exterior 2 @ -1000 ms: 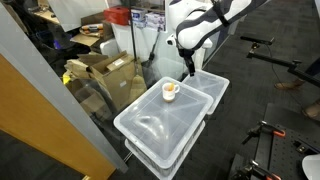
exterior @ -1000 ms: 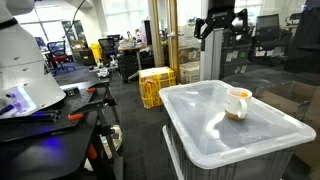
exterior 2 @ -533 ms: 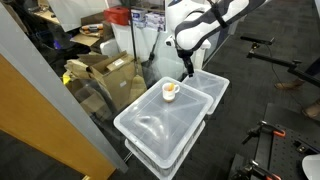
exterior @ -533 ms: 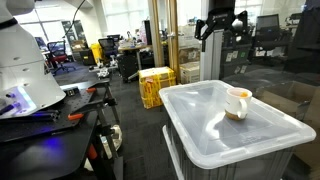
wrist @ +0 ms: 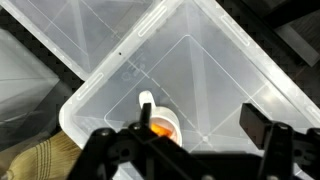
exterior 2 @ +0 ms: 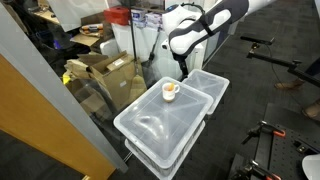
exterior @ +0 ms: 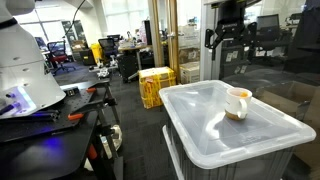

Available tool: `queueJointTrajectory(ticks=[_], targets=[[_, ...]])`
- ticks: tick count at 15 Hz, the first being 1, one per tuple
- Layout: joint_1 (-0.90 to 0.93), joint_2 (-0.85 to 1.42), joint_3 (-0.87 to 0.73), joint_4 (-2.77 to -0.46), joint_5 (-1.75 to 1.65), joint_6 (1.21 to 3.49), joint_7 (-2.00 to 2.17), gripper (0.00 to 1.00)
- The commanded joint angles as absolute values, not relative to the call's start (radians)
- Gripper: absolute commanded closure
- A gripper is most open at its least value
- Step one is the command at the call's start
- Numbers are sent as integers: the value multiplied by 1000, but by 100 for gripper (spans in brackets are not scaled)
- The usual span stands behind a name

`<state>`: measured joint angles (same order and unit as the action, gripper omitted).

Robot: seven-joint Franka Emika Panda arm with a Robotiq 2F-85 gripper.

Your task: Remove the orange marker from the white mug

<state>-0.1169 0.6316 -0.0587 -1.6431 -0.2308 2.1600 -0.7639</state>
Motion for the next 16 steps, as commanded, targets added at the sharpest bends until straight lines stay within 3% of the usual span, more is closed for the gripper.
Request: queueJointTrajectory(ticks=[1, 16], targets=[[-140, 721, -33, -1519, -231, 2111, -795, 12], [-121, 900, -35, -1354, -301, 2146, -793, 27]])
